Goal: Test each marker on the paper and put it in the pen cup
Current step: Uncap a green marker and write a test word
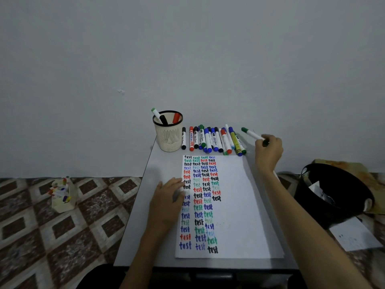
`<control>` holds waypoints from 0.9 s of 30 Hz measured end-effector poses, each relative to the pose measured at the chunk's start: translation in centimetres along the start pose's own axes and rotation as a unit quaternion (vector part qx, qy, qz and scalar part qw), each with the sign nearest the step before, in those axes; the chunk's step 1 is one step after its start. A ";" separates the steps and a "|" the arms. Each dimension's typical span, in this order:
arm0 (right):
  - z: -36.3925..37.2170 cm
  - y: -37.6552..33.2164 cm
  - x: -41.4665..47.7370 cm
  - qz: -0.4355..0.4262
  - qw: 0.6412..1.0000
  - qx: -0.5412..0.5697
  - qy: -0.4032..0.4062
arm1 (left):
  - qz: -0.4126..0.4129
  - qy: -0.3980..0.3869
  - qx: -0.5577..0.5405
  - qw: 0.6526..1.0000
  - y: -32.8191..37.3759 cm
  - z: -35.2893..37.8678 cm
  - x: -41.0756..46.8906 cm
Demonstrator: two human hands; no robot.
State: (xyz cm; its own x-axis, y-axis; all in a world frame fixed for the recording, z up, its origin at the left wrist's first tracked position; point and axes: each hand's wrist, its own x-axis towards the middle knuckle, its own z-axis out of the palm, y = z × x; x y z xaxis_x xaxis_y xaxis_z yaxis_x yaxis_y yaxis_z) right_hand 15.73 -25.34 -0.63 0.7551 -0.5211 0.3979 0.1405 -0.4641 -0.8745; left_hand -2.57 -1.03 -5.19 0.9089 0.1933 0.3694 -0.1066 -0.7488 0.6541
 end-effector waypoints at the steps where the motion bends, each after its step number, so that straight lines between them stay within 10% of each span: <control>1: -0.2 -0.6 -0.6 -0.010 0.998 0.057 0.015 | -0.001 0.000 -0.001 1.000 0.1 0.0 0.0; 5: -1.5 -2.9 -4.2 0.028 0.965 0.258 -0.039 | -0.011 -0.007 -0.015 1.000 0.4 -0.1 -0.2; 13: -4.7 -6.3 -13.8 0.042 0.878 0.284 -0.383 | 0.053 -0.044 -0.071 0.995 1.6 -0.7 -0.7; 27: -4.3 -6.1 -16.3 0.105 0.823 0.295 -0.474 | 0.123 -0.085 -0.110 0.983 2.0 -0.8 -1.3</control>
State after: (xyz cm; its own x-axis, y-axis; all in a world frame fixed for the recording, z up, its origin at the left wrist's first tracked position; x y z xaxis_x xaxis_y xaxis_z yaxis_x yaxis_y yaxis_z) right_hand -0.21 -17.07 -0.56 0.9232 0.3781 0.0692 0.0175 0.1384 -0.9902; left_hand -4.31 -2.31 -3.80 0.8973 -0.0984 0.4304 -0.3982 -0.6010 0.6929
